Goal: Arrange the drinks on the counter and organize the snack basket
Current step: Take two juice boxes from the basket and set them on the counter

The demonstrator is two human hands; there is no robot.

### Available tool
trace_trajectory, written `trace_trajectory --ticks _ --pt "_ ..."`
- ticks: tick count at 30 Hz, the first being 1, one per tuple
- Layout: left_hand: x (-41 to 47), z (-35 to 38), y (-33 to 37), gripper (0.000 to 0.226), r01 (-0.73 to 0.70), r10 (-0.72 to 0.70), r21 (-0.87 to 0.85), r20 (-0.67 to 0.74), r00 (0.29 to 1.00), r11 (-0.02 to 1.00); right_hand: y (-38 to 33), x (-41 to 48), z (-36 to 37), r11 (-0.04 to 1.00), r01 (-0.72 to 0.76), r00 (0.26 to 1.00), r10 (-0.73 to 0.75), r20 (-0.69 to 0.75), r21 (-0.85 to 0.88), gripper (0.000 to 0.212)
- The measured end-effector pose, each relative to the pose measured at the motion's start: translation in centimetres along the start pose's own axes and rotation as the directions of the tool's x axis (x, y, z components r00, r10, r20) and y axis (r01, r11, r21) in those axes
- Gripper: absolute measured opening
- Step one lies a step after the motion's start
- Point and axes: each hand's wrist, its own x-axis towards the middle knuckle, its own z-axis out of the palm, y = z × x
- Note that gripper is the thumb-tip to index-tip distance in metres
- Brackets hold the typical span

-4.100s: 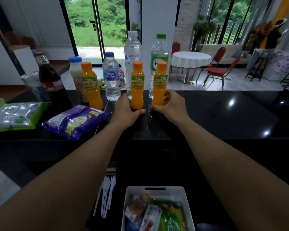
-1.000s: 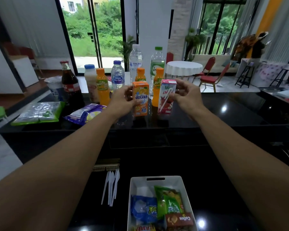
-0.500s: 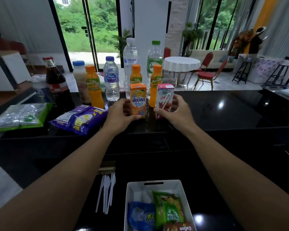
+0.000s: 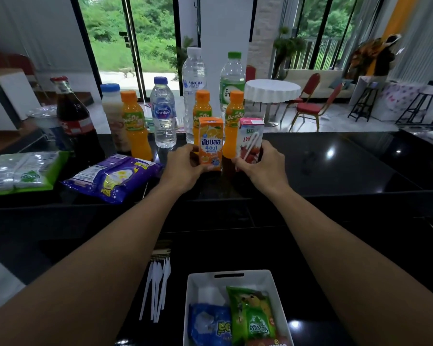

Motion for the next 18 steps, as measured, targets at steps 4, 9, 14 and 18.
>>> trace_trajectory --ticks 4,9,14,18 --pt "0.2 0.0 -0.2 0.052 -0.004 0.004 0.011 0.013 1.000 1.000 0.2 0.0 0.1 1.000 0.006 1.000 -0.006 -0.010 -0.005 0.046" --pt "-0.2 0.0 -0.1 0.052 -0.020 0.018 0.044 0.044 0.999 0.999 0.0 -0.3 0.0 1.000 0.000 1.000 0.000 -0.010 0.008 0.047" --pt "-0.9 -0.2 0.4 0.047 -0.024 0.020 0.069 0.054 0.998 0.997 -0.3 -0.5 -0.3 1.000 -0.011 1.000 0.011 -0.003 0.018 0.048" --pt "-2.2 -0.5 1.0 0.038 -0.027 0.023 0.080 0.047 0.999 0.996 -0.8 -1.1 -1.1 0.999 0.002 1.000 -0.002 -0.005 0.048 0.066"
